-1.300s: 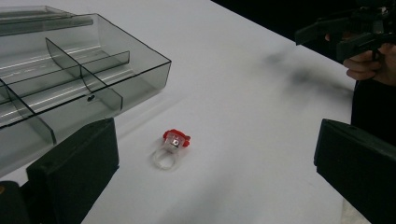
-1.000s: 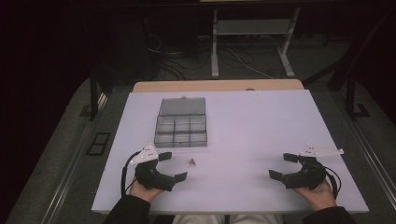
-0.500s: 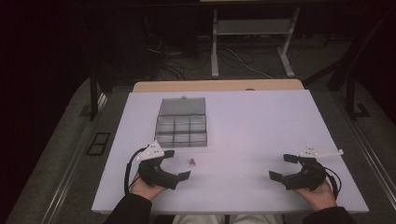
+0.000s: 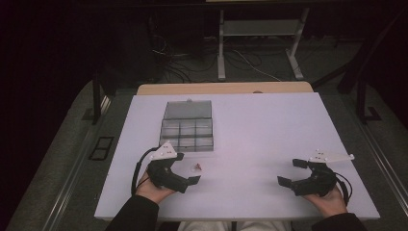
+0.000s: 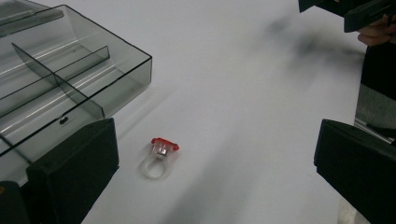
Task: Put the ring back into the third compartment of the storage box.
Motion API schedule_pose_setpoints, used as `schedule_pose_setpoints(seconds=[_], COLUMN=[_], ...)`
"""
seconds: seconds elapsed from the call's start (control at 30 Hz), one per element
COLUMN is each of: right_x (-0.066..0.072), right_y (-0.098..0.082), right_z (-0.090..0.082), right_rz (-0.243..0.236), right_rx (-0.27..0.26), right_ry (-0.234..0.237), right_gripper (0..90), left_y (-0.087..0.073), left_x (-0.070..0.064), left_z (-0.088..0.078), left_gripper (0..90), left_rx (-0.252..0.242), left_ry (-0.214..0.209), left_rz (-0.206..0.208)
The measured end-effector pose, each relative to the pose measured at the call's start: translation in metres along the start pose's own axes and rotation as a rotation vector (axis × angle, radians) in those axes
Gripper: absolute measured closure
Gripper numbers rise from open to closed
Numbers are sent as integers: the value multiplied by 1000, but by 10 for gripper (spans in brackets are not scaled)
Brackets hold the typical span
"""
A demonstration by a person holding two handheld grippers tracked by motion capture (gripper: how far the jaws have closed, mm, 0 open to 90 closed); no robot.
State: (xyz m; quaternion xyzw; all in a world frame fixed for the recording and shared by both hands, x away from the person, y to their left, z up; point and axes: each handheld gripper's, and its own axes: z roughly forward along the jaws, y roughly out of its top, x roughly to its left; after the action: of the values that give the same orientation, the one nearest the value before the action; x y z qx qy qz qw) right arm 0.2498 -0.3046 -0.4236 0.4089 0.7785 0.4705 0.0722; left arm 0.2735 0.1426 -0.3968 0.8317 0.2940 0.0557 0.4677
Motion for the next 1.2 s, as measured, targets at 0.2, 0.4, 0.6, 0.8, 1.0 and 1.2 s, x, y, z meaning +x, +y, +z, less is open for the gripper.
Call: schedule_pose_setpoints(seconds=[0.2, 0.4, 0.6, 0.8, 1.0, 1.2], right_x=[0, -1, -1, -1, -1, -1], right_y=[0, 0, 0, -1, -1, -1], right_z=[0, 0, 0, 0, 0, 0], right_rz=[1, 7, 10, 10, 8, 7], right_rx=[-1, 1, 2, 3, 4, 7], right_ry=[-1, -2, -2, -3, -3, 0], right_gripper=[6, 6, 6, 6, 6, 6], left_y=[11, 17, 22, 23, 26, 28], left_x=[3, 9, 14, 18, 22, 24], left_z=[6, 12, 15, 21, 26, 33], left_gripper=[0, 0, 0, 0, 0, 0], left_rx=[41, 76, 99, 121, 149, 177], left_ry=[-12, -13, -13, -15, -19, -25], left_rz=[22, 35, 43, 53, 68, 82])
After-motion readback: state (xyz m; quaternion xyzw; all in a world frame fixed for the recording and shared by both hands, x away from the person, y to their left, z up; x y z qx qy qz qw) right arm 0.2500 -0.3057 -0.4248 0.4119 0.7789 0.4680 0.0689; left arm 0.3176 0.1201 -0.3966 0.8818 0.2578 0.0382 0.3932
